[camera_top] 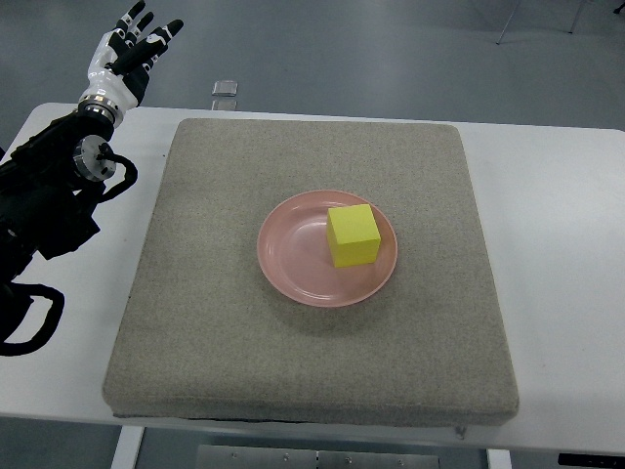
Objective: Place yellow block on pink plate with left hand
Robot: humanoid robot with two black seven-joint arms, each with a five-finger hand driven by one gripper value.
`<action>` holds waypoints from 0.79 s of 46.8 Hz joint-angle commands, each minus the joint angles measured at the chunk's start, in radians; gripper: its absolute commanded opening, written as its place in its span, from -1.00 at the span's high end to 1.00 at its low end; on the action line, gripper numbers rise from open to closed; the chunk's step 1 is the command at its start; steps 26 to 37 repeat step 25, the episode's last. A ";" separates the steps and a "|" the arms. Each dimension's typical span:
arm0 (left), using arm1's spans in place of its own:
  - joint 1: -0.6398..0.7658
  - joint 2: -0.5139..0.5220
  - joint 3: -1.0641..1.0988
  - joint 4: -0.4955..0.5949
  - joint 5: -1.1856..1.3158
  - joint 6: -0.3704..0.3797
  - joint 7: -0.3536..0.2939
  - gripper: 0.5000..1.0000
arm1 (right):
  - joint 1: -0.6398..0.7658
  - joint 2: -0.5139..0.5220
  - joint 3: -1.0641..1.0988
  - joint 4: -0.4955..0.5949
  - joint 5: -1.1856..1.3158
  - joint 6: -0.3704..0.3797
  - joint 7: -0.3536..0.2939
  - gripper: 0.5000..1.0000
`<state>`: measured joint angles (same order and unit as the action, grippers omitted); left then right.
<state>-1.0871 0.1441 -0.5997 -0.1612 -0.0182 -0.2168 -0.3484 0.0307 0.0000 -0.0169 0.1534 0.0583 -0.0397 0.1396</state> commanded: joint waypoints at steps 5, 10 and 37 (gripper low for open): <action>0.015 -0.001 0.011 0.002 0.001 -0.001 -0.001 -0.91 | 0.000 0.000 0.002 0.000 0.000 0.000 0.000 -0.69; 0.024 -0.009 0.012 0.003 0.001 -0.001 -0.001 -0.91 | 0.000 0.000 0.008 0.008 0.003 0.009 -0.002 -0.69; 0.055 -0.044 0.001 0.005 -0.002 0.000 -0.001 -0.91 | 0.000 0.000 0.008 0.008 0.005 0.007 -0.006 -0.69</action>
